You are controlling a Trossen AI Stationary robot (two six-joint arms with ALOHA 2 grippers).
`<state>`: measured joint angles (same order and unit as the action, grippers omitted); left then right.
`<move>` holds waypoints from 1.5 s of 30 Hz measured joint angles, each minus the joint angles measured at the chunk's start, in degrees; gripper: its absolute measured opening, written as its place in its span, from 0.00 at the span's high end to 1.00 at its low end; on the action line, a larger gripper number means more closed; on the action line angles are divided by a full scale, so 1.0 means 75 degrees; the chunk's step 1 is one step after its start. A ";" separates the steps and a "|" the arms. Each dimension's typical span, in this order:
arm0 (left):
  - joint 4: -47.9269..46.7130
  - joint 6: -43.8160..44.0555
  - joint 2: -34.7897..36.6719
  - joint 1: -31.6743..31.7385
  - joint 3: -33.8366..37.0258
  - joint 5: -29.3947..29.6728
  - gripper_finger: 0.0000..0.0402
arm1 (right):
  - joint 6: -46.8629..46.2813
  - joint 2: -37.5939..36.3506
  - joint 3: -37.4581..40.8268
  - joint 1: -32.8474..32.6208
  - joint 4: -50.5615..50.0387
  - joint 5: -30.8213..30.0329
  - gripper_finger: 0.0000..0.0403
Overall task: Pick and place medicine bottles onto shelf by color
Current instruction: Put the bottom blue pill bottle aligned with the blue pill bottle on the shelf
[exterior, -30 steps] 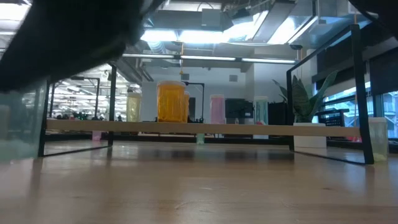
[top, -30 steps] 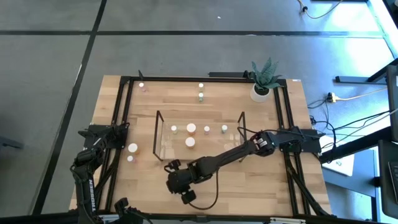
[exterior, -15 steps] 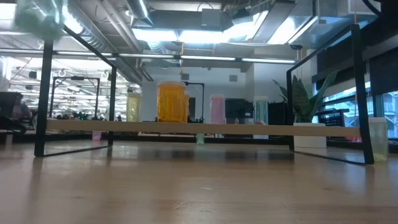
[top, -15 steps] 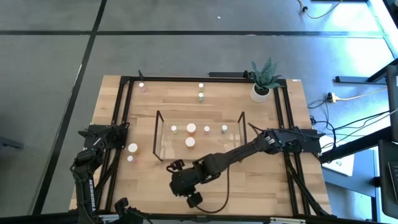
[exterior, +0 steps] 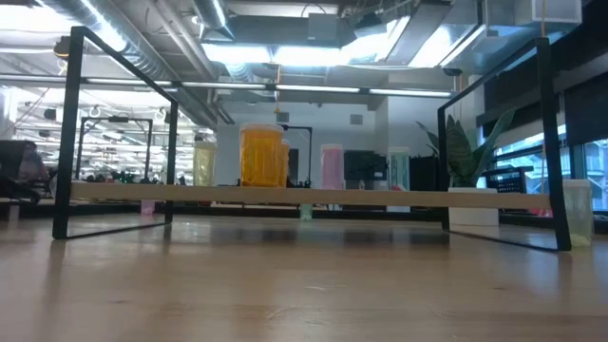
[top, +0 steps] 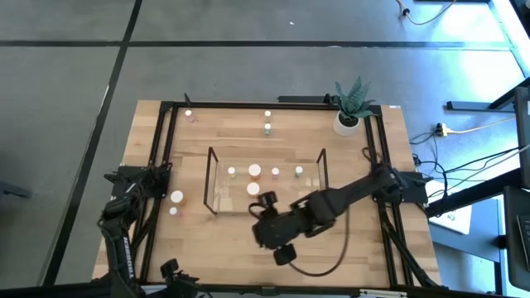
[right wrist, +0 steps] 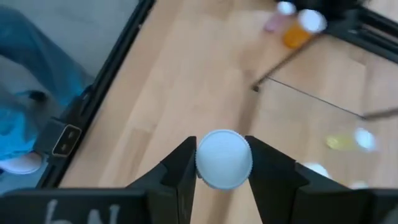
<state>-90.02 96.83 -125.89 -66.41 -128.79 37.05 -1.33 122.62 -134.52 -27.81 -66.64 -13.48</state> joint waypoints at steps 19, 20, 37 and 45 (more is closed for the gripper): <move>0.0000 -0.2224 0.0000 0.0837 0.0000 0.0186 0.50 | -0.2612 -0.0657 0.0953 -0.0111 -0.2597 -0.1938 0.68; 0.0002 -0.2287 0.0000 0.0880 0.0000 0.0181 0.50 | -0.2836 -0.0765 0.1088 -0.0111 -0.2752 -0.2033 0.68; 0.0003 -0.3777 0.0020 0.2121 0.0000 0.0173 0.50 | -0.4400 -0.4025 0.5901 -0.0198 0.0536 -0.2559 0.68; 0.0003 -0.4328 0.0465 0.2340 0.0000 0.0705 0.50 | -0.4734 -0.4186 0.7297 0.0521 0.1601 -0.2533 0.68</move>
<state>-90.00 64.37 -122.40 -48.86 -128.79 42.34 -36.83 91.22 -79.79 -23.90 -54.63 -32.48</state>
